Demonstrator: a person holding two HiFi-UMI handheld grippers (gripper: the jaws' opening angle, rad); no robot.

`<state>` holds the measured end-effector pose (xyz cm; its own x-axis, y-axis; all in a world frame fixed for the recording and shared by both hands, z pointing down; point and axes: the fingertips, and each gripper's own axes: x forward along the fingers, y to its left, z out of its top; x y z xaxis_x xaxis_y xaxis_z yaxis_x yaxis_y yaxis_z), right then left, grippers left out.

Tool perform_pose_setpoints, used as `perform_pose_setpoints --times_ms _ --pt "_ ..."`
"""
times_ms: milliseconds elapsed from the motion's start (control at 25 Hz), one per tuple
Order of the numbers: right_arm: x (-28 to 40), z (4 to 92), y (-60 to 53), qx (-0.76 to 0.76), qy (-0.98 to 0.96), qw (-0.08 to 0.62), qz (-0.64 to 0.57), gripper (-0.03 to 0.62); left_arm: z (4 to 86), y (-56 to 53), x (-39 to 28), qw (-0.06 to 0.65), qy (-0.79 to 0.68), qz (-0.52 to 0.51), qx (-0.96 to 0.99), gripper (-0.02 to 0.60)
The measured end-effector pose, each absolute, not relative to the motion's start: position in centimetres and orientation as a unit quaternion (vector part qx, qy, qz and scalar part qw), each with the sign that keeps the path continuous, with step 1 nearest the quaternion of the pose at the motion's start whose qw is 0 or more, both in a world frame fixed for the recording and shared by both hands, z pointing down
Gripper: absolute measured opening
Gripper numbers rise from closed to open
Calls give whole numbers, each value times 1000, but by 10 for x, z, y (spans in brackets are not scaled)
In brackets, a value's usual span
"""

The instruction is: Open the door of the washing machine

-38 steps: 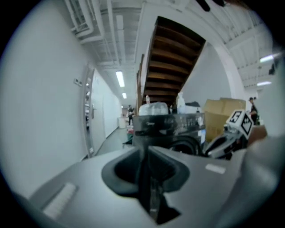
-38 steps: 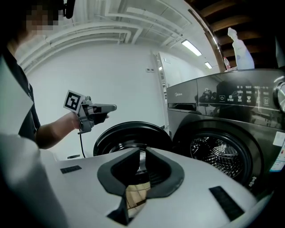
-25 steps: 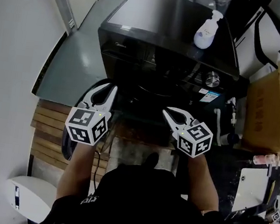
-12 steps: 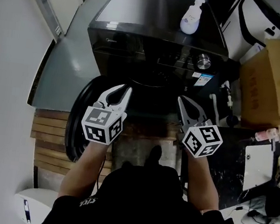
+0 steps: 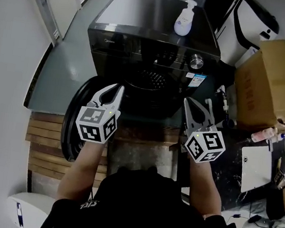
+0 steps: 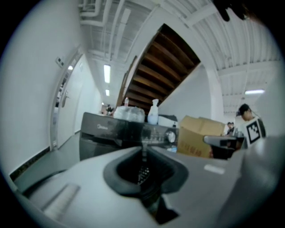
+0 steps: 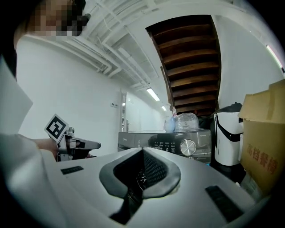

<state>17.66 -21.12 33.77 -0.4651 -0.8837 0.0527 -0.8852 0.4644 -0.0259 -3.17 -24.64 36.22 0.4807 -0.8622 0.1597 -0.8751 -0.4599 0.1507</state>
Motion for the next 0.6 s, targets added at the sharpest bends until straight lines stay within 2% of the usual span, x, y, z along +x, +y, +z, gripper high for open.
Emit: perform_pose_setpoints --times_ms 480,600 --pt "231 328 -226 515 -857 3 23 -9 353 -268 -4 101 -539 32 835 40" --pt "230 332 -226 509 -860 20 9 -9 348 -269 1 95 -540 32 835 40"
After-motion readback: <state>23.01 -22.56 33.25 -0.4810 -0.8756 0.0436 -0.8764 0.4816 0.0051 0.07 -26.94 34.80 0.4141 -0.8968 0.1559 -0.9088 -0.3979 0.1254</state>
